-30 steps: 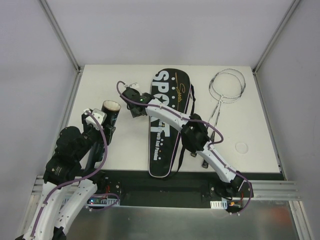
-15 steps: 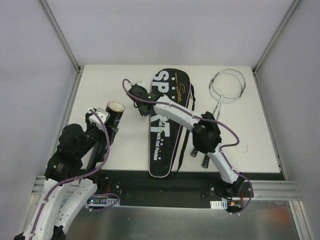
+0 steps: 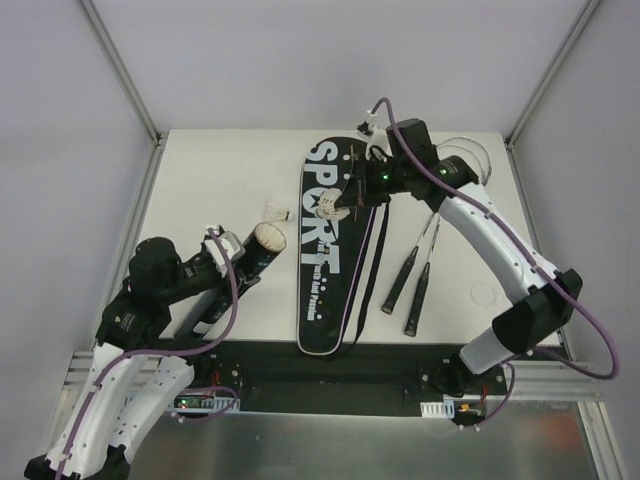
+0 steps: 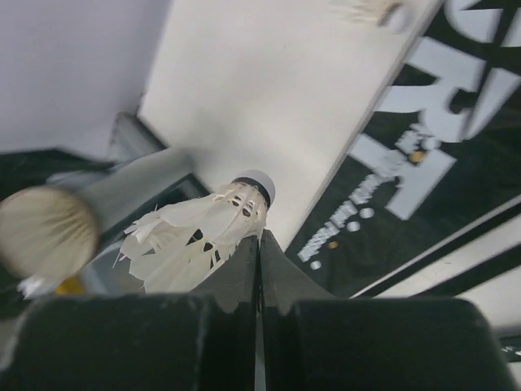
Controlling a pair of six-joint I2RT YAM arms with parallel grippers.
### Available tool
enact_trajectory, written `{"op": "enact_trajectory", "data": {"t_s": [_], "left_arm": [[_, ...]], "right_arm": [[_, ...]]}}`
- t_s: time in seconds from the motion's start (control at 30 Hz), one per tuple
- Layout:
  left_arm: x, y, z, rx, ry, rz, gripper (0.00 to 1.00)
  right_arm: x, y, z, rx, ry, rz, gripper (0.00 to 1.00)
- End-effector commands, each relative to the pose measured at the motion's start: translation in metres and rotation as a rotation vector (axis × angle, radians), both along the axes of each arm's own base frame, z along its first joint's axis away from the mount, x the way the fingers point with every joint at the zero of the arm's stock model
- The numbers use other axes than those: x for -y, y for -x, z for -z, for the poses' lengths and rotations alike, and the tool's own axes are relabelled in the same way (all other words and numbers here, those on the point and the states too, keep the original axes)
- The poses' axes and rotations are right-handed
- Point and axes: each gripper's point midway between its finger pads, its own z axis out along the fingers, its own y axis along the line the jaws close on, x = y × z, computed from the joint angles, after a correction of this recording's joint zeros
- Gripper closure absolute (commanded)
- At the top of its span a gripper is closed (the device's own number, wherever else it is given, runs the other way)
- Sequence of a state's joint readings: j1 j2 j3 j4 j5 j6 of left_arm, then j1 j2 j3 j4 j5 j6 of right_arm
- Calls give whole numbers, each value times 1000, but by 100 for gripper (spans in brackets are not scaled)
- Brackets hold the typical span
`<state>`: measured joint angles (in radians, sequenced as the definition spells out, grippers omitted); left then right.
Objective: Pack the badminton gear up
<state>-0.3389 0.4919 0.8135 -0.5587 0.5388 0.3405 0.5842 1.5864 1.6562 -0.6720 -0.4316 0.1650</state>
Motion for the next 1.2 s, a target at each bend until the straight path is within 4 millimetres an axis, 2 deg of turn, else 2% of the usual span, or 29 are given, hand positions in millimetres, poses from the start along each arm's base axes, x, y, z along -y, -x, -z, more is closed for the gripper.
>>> {"op": "enact_trajectory", "data": {"t_s": [0.0, 0.1, 0.2, 0.4, 0.43, 0.5, 0.6, 0.63, 0.7, 0.73, 0.8, 0.9, 0.93, 0.97, 1.17], "left_arm": [[20, 5, -14, 79, 14, 169, 100], [24, 4, -12, 71, 8, 204, 100], [26, 3, -13, 60, 10, 218, 100], [28, 2, -19, 68, 14, 228, 100], [28, 3, -19, 65, 17, 229, 100], [28, 4, -20, 66, 20, 231, 100], [28, 5, -20, 67, 23, 226, 100], [28, 5, -21, 68, 24, 226, 100], [27, 6, -21, 73, 23, 223, 100], [27, 5, -21, 75, 23, 220, 100], [27, 6, -22, 79, 24, 220, 100], [26, 5, -22, 77, 23, 219, 100], [26, 5, -22, 76, 24, 217, 100], [26, 5, -23, 78, 26, 214, 100], [25, 3, -25, 77, 28, 194, 100]], "right_arm": [[-17, 84, -73, -48, -269, -295, 99], [-21, 105, -96, -62, -338, -371, 99], [-28, 117, -104, -39, -342, -402, 99], [-48, 118, -93, -70, -313, -419, 99], [-51, 117, -97, -54, -315, -421, 99], [-61, 116, -90, -72, -288, -422, 98], [-70, 108, -89, -66, -266, -406, 92], [-71, 105, -88, -60, -255, -390, 86], [-71, 102, -86, -53, -239, -385, 83], [-69, 98, -85, -41, -222, -370, 77], [-64, 97, -79, -35, -176, -373, 72], [-58, 98, -68, -39, -127, -372, 66], [-56, 99, -68, -38, -123, -370, 58], [-56, 99, -66, -39, -121, -370, 55], [-67, 106, -50, -65, -87, -419, 46]]}}
